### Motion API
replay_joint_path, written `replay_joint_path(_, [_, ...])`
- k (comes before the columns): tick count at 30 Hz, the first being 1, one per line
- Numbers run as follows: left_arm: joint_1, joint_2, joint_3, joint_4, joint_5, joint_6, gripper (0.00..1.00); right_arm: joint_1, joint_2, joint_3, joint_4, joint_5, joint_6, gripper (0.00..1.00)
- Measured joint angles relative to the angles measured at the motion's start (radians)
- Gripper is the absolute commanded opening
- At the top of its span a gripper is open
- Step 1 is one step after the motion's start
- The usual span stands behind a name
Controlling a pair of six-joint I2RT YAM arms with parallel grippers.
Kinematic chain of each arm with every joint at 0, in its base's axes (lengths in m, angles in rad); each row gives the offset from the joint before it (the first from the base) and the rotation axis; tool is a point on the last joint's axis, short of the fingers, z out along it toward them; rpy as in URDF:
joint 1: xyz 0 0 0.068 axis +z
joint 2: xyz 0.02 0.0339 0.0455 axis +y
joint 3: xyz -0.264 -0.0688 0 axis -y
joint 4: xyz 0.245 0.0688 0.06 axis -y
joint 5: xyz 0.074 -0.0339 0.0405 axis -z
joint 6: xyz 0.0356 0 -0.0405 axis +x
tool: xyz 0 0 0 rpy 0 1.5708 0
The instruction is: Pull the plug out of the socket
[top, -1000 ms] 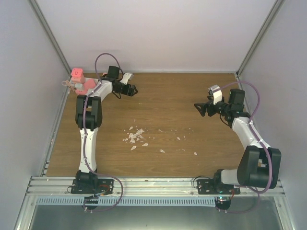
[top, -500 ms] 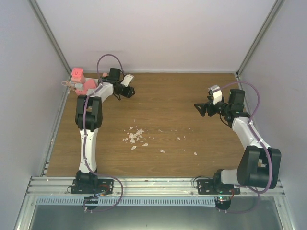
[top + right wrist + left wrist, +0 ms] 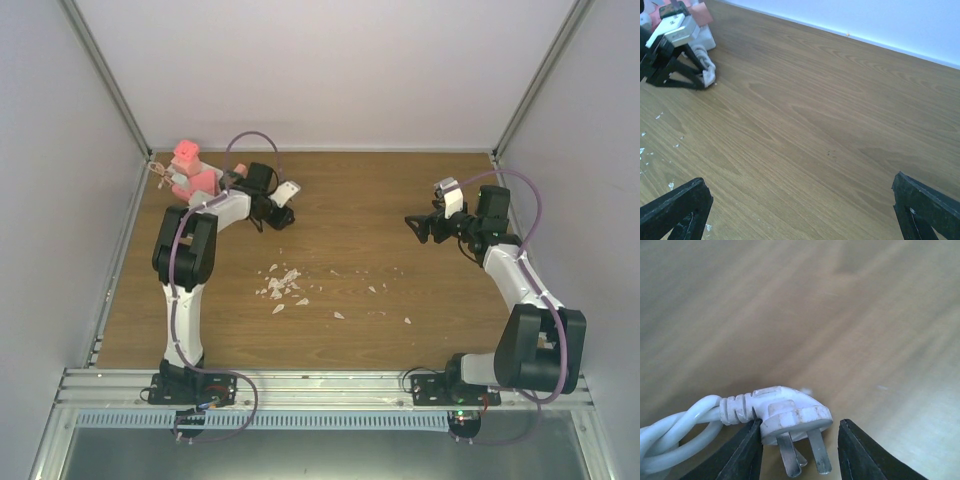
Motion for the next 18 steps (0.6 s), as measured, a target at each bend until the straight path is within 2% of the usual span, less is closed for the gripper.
replay_joint_path(9, [-0.143,-0.159,-0.239,0.029,0.035,0.013,0.42,0.000,-0.011,0.000,0.000,-0.008,0.000,1.00])
replay_joint_path(13, [-0.234,-0.184,-0.275,0.032,0.046,0.010,0.44,0.000,-0.017,0.000,0.000,-0.013,0.000,1.00])
replay_joint_path(15, [-0.282,-0.187,-0.280,0.029,0.053,0.006,0.47,0.000,-0.018,-0.002,0.001,-0.014,0.000,1.00])
replay_joint_path(18, [-0.348,-0.187,-0.278,0.025,0.063,0.002,0.56,0.000,-0.018,-0.010,0.000,-0.019,-0.001,1.00])
